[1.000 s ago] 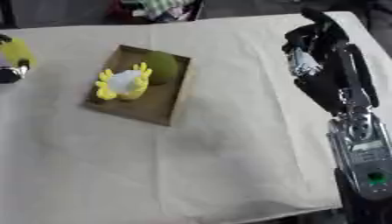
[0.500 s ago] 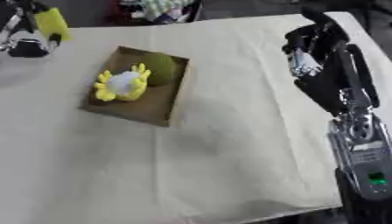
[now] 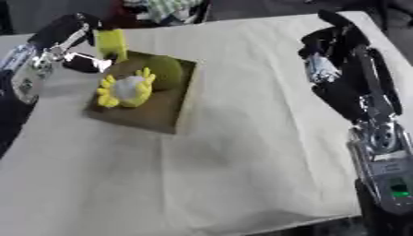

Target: Pick up objects on the table and place them in the box.

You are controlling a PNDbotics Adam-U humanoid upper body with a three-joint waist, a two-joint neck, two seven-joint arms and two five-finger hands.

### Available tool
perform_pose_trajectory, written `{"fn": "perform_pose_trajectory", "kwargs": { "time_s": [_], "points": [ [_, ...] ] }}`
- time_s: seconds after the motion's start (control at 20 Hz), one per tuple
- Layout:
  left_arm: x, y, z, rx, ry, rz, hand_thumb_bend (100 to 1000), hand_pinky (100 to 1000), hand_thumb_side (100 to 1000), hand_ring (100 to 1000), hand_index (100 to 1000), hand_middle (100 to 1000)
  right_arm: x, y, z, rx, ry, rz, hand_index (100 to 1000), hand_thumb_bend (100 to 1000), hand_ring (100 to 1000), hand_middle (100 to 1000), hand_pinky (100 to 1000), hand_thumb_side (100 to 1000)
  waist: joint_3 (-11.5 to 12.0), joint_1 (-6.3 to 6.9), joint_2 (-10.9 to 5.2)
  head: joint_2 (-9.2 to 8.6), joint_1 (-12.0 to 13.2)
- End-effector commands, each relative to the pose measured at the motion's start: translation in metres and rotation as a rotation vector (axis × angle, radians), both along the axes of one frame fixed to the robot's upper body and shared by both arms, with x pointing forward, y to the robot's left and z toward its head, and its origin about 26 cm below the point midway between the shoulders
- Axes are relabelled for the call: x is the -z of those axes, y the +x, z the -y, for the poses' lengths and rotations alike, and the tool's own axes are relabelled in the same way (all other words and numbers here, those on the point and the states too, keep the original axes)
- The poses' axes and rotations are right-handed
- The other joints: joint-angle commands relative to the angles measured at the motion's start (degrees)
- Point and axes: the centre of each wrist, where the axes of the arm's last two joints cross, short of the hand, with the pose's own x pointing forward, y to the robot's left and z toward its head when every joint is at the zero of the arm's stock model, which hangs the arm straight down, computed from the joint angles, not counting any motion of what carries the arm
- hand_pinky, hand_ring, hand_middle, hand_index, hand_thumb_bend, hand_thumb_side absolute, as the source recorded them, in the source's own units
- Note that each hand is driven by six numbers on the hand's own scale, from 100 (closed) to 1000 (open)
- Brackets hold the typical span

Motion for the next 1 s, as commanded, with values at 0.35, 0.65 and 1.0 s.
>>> {"fn": "perform_pose_trajectory", "kwargs": {
  "time_s": [0.35, 0.65, 1.0],
  "points": [
    [-0.001, 0.001, 0.006, 0.028, 0.046, 0.030, 431, 678, 613, 635, 879, 733, -0.007, 0.000, 0.000, -0.015, -0.001, 0.022, 905, 100, 622, 621, 735, 477, 0.1, -0.24, -1.00, -0.65, 0.3],
    [0.000, 0.000, -0.003, 0.020, 0.029, 0.047, 640, 724, 861, 709, 940, 813, -0.007, 0.000, 0.000, -0.013, -0.001, 0.021, 906, 100, 622, 621, 736, 476, 0.4, -0.31, -0.98, -0.61, 0.1],
    [-0.013, -0.004, -0.018, -0.004, -0.063, 0.098, 581, 712, 898, 682, 920, 782, -0.006, 0.000, 0.001, -0.008, -0.002, 0.019, 905, 100, 623, 621, 736, 476, 0.9, -0.41, -0.93, -0.66, -0.2]
  ]
}}
